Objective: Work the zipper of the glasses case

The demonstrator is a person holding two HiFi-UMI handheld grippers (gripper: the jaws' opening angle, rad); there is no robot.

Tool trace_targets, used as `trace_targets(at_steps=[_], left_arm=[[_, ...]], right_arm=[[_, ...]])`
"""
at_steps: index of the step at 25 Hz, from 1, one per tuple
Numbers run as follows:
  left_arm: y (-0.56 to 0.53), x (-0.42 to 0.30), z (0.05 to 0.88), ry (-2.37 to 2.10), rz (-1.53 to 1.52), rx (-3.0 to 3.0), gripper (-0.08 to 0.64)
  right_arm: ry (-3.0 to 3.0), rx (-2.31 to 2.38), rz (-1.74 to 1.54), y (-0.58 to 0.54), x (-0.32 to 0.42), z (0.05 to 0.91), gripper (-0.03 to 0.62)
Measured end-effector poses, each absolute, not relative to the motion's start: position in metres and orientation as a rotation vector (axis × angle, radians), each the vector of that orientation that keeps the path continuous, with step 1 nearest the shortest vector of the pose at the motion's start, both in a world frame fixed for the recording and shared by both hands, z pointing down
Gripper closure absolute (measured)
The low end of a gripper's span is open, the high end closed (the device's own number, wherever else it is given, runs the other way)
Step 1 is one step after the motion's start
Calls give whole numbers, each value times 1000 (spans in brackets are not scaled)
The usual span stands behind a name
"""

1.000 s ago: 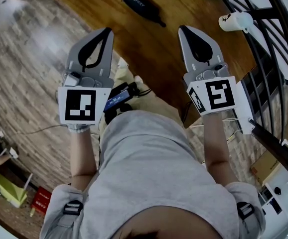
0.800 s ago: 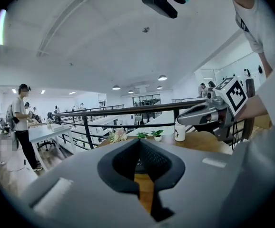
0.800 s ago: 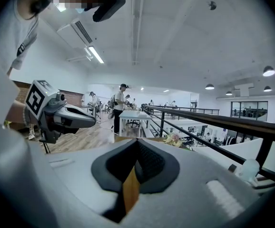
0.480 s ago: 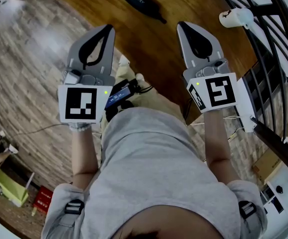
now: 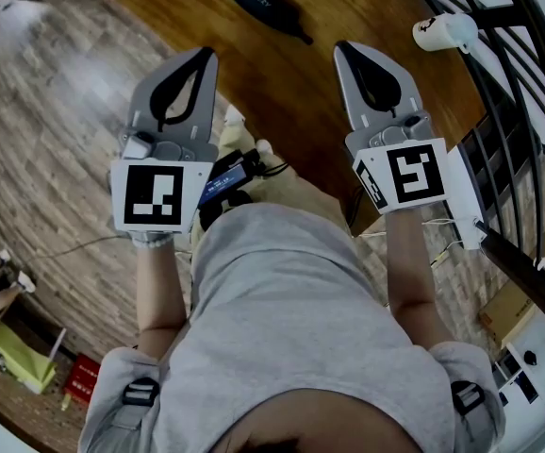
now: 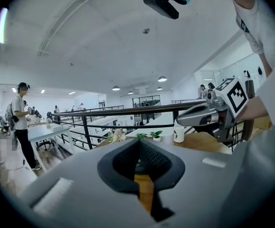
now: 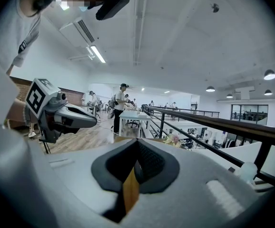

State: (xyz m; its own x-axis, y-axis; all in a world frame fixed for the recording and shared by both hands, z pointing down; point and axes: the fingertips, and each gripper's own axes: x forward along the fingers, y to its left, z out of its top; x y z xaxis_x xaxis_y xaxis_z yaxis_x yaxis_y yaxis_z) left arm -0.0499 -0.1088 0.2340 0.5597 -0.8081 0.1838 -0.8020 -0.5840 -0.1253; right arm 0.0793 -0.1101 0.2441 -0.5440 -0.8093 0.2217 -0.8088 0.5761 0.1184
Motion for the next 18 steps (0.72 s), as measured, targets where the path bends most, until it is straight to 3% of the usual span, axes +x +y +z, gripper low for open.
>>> trace_targets(at_steps=[18], left_arm=[[-108,-49,238,1425,-366,-2753,546]], right_arm=[[-2547,1340,-18,-110,79,248,592]])
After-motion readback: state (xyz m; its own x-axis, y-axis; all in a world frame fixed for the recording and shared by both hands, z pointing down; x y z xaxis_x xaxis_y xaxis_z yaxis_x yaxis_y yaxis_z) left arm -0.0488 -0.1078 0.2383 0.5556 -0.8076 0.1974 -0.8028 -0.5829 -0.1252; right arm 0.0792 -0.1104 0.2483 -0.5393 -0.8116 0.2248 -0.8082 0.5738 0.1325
